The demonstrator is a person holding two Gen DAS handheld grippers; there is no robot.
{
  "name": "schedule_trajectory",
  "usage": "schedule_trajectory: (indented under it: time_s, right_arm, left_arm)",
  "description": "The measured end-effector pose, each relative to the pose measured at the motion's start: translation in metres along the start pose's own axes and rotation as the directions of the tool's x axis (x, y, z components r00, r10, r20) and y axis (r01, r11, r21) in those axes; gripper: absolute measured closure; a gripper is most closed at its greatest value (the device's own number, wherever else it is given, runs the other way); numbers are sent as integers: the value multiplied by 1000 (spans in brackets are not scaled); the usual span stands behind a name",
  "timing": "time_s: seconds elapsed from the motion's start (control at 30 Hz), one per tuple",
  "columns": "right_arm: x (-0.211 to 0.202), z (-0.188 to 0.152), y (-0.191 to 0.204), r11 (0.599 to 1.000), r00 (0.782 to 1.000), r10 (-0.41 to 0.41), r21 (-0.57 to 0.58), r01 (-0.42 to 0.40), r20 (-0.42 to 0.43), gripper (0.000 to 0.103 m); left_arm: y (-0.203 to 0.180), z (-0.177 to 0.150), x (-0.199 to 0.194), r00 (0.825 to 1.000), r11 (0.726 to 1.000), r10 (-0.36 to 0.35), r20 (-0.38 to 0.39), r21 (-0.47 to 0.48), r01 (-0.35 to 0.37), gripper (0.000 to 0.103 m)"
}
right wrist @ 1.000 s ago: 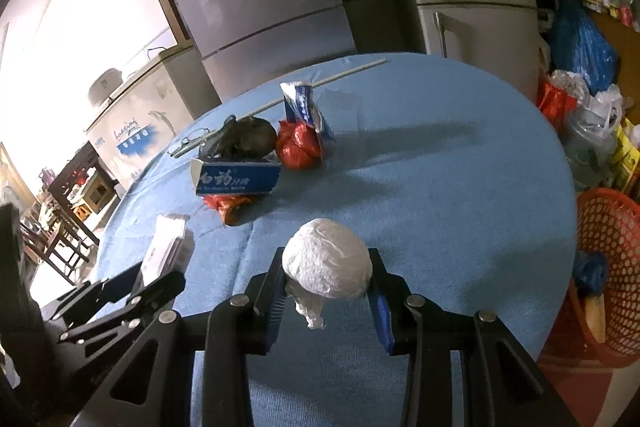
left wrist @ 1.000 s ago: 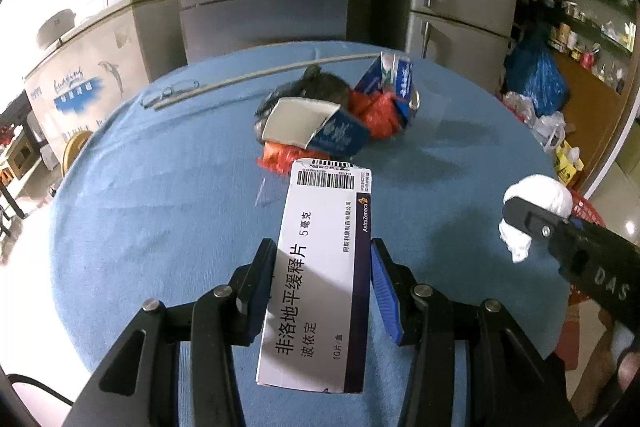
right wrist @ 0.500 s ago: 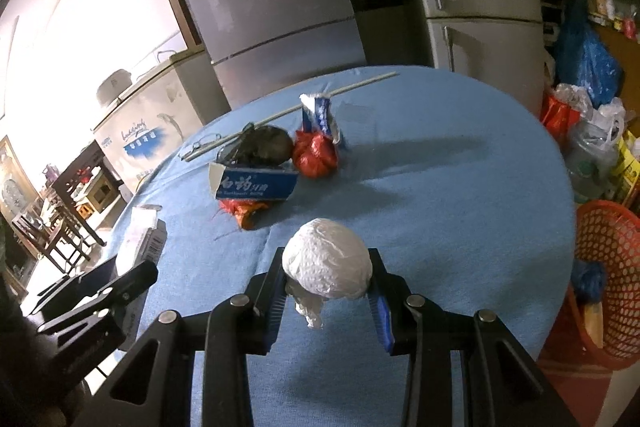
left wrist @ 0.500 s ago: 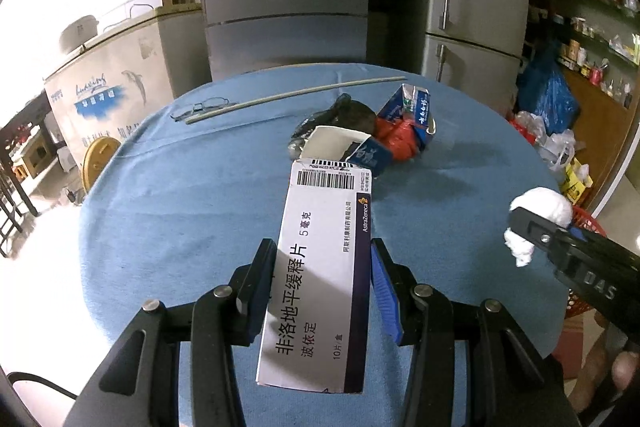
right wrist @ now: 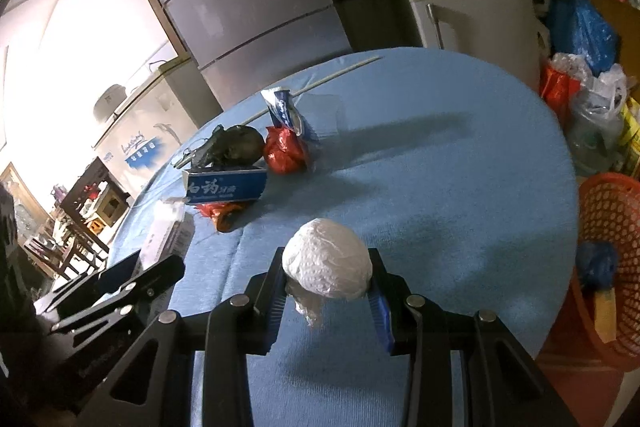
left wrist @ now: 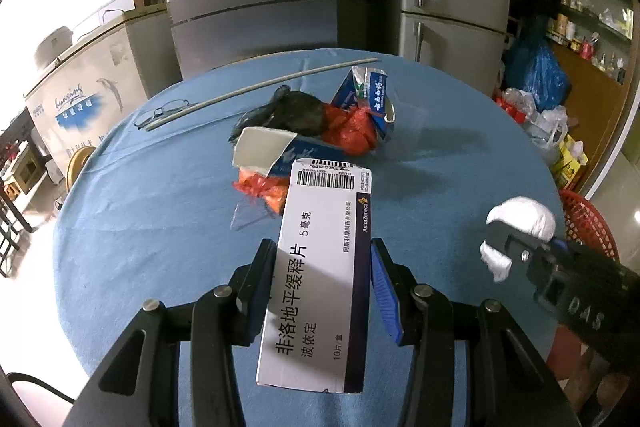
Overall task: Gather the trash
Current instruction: 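Lift the tissue with the right tool while the left tool holds the white-purple box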
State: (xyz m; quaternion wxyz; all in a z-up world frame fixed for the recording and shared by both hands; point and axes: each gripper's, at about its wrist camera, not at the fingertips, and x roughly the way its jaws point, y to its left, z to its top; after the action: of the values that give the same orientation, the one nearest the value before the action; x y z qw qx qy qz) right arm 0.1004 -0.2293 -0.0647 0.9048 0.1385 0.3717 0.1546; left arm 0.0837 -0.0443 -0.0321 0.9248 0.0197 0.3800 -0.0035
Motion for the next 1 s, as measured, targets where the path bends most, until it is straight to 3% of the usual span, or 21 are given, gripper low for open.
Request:
schedule_trajectory:
  time_s: [0.3, 0.47, 1.0]
  right_arm:
    - [17, 15, 4, 995, 996, 38, -89, -45, -78, 63]
    - [24, 13, 13, 991, 994, 38, -126, -51, -103, 63]
    - [-19, -13, 56, 987, 997, -75, -142, 72, -11, 63]
  left_arm:
    - [-7, 10, -6, 1000, 998, 23, 18, -54, -22, 55]
    - [3, 1, -14, 999, 995, 39, 24, -94, -37, 55]
    - [30, -16, -37, 992, 995, -75, 97, -65, 82, 55]
